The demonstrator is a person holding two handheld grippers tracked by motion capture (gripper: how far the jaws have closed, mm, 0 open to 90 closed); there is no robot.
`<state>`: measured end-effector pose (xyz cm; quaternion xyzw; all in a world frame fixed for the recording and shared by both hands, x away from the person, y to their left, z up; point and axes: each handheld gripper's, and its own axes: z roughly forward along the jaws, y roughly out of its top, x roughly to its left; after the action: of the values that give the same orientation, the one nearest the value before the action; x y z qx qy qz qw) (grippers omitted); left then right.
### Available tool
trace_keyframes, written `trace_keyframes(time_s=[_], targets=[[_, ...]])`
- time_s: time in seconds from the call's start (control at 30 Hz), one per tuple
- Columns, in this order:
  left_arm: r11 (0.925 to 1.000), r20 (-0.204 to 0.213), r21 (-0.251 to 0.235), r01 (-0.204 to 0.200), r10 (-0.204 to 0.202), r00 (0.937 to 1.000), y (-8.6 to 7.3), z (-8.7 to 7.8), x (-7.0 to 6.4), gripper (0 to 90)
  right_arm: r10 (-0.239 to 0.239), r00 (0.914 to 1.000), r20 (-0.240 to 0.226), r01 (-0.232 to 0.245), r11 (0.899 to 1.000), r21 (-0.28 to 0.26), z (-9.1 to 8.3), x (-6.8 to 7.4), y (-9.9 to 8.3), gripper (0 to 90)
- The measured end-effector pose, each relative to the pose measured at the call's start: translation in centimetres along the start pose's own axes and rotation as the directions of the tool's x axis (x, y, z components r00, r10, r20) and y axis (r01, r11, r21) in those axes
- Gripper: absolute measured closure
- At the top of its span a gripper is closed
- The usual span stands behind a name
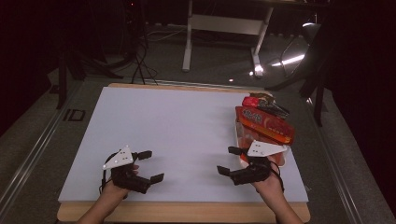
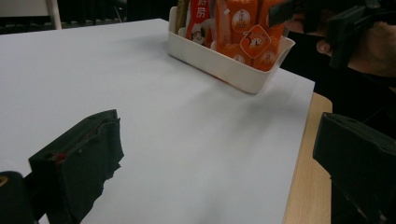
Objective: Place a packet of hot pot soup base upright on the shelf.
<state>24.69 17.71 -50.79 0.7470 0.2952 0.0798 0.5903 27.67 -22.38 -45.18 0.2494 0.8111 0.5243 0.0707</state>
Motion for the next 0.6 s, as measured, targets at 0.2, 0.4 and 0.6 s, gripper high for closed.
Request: trace_keyframes(time_s=[0.2,0.4,0.6], targets=[[1.0,-0.002,0.005,-0.006,0.006,1.0,-0.1,0.0,0.0,1.7,0.017,0.9999,0.003,-0.017,1.0,0.024,0.0,-0.1,-1.0,14.1],[1.0,-0.001,0.007,-0.004,0.004,1.0,-0.1,0.0,0.0,1.7,0.008,0.9998,0.018,-0.009,0.999,0.051,-0.3,-0.1,-1.8,13.9],[1.0,-0.004,0.005,-0.003,0.003,1.0,-0.2,0.0,0.1,1.7,0.021,0.9996,0.02,-0.022,0.998,0.06,-0.5,-0.1,-2.5,13.9]])
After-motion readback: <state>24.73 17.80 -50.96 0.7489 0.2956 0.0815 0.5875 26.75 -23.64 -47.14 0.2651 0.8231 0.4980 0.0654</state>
